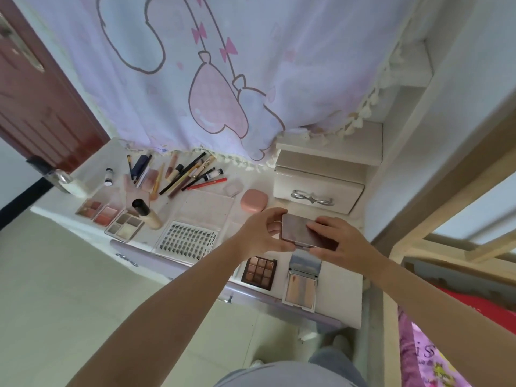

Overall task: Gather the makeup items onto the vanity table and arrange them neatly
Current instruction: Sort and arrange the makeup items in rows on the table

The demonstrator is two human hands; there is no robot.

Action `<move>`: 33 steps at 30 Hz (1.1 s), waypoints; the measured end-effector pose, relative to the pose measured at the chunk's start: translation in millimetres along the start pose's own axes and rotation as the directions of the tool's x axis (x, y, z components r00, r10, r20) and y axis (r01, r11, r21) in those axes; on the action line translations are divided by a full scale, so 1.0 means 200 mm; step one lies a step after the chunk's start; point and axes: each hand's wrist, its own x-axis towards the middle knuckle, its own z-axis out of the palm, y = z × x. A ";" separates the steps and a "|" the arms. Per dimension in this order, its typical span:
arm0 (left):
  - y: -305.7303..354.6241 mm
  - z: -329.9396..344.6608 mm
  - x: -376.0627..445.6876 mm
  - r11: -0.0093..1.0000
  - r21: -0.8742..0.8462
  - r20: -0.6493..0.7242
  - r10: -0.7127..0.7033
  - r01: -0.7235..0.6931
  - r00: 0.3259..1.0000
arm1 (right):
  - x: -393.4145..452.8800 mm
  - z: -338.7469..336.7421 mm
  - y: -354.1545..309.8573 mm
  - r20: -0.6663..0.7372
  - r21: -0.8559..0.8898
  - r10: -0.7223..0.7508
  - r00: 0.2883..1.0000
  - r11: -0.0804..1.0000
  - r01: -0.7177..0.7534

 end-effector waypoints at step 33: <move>-0.09 0.22 0.22 0.968 0.249 0.132 -0.076 0.041 0.988 | -0.02 -0.08 0.32 0.233 0.640 0.554 0.799 0.531 -0.555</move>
